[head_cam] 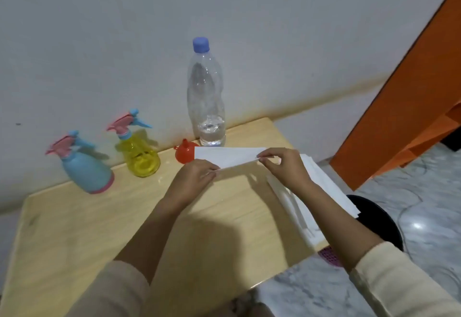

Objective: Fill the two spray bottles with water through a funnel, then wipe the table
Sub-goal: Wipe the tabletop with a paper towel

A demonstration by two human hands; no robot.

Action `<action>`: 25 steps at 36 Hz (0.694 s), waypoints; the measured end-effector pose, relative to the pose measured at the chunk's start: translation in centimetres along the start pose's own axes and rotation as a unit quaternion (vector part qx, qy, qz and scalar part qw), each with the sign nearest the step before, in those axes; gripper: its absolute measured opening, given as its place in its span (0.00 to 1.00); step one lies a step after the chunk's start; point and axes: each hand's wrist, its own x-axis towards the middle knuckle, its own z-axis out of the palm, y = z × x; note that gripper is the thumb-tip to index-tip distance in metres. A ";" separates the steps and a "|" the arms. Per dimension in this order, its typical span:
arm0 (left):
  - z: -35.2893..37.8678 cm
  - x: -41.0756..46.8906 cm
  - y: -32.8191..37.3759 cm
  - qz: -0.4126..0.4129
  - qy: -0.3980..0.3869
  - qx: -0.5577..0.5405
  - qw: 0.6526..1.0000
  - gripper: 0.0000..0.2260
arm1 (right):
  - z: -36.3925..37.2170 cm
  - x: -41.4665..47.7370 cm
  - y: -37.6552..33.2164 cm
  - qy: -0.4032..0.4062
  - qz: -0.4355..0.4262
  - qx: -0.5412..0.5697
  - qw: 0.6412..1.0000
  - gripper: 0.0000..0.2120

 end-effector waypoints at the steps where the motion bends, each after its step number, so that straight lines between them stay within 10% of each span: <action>1: 0.6 -1.1 -0.8 -0.010 -0.010 0.010 1.000 0.07 | 0.9 -0.4 0.6 -0.016 0.005 -0.010 1.000 0.04; 11: 7.1 -10.0 -5.4 0.015 -0.095 0.046 0.994 0.14 | 6.8 -6.3 5.3 -0.133 -0.007 -0.178 0.975 0.08; 16: 6.9 -12.4 -5.7 0.058 -0.033 0.092 0.994 0.23 | 9.1 -9.9 4.0 0.015 -0.072 -0.239 0.968 0.23; 25: 3.4 -18.4 -12.7 -0.294 0.078 0.179 0.936 0.29 | 19.7 -8.0 1.0 0.010 0.169 -0.234 0.957 0.48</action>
